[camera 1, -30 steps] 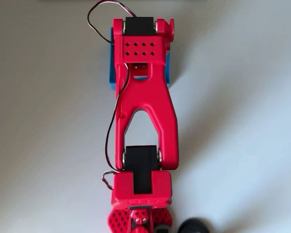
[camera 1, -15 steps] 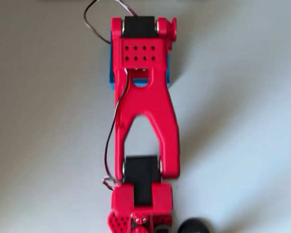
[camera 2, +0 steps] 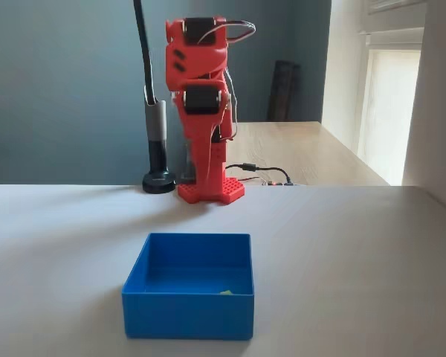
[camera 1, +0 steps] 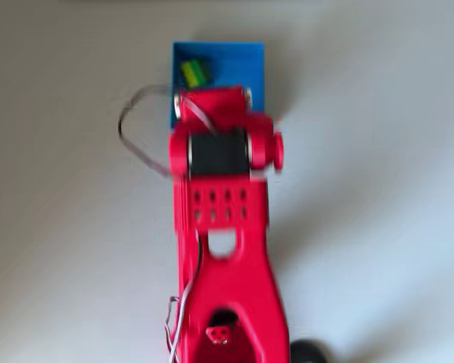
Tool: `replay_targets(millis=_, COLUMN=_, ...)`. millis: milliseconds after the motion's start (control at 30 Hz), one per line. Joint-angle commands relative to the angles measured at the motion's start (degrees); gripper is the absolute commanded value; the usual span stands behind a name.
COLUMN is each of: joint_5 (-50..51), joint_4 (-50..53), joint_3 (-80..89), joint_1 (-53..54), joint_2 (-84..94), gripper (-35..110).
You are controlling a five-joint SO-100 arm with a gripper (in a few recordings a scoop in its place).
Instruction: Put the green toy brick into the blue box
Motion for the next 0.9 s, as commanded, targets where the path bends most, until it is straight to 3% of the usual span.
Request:
replay_targets(millis=0, joint_5=-1.7, joint_4=-3.2, joint_3=10.9, joint_1=-0.6, joint_2=14.9, gripper=0)
replay_targets(millis=333, joint_5=-3.6, joint_4=-7.1, joint_3=38.8, joint_1=-0.6, joint_2=41.0, gripper=0)
replay_targets(millis=867, joint_5=-4.8, joint_4=-7.0, joint_3=59.2, joint_1=-0.3, joint_2=59.8, gripper=0)
